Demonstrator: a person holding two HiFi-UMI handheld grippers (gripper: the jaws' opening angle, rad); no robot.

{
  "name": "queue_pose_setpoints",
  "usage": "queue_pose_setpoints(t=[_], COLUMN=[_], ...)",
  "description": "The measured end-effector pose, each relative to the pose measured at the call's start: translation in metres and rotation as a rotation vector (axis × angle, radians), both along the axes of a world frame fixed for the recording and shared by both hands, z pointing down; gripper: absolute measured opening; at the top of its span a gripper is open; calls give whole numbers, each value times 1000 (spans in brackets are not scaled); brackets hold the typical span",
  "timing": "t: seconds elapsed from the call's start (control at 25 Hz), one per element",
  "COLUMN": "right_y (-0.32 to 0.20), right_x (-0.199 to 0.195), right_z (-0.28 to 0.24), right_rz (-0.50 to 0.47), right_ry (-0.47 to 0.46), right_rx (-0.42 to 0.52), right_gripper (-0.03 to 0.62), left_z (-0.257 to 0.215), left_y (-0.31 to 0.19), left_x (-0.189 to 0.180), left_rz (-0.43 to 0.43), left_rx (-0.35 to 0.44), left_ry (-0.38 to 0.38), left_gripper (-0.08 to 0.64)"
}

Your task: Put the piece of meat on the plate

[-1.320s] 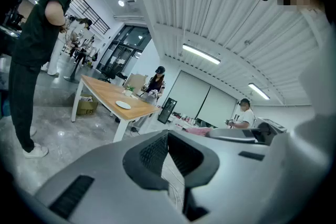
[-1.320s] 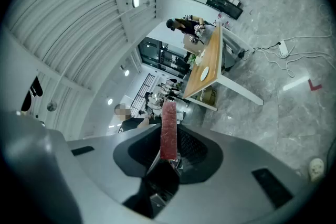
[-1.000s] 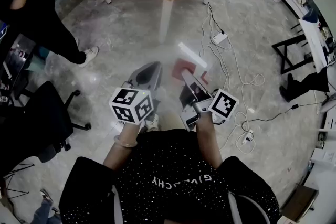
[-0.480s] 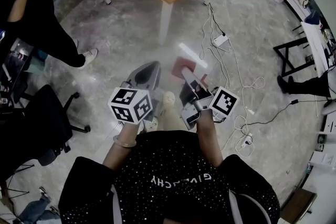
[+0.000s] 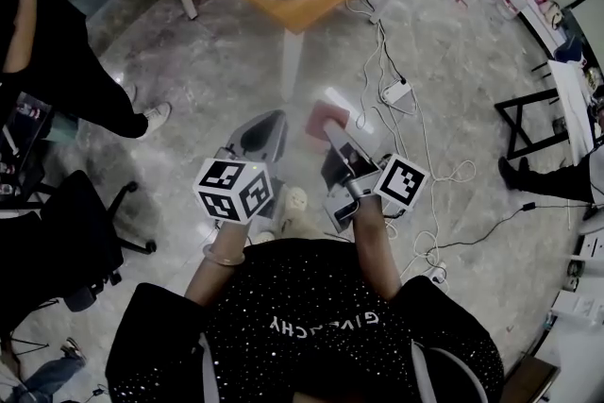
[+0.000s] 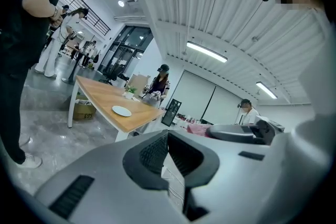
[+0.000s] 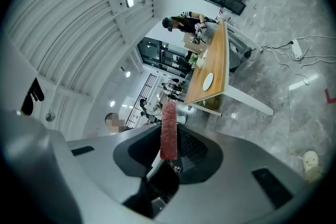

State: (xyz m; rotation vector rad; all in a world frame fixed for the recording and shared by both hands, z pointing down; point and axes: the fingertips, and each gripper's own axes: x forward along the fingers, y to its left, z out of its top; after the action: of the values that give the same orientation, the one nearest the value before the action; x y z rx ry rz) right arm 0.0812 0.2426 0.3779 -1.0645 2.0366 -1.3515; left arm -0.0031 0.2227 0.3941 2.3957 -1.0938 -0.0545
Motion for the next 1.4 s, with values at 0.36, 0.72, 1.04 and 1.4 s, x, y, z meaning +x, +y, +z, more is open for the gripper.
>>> queue_pose_setpoints(t=[0.36,0.72,1.04,1.4], right_y=[-56,-85,-95,-141], right_x=[32,54,55,53], right_z=[4,3,14,17], right_rz=[-47,-82,-103,-96], right_ry=[-9,-17,-27,-22], right_rx=[1,-1,-26,-33], right_gripper=[100,100,100,100], left_z=[6,4,14,18], left_y=[-54,-79,-86,-135], left_x=[32,52,50,50], left_rz=[-48,-89,-120,-112], left_rx=[-9,-5,-28,-33], left_ry=[-3,-10,-17,-12], left_gripper=[10,10,9,9])
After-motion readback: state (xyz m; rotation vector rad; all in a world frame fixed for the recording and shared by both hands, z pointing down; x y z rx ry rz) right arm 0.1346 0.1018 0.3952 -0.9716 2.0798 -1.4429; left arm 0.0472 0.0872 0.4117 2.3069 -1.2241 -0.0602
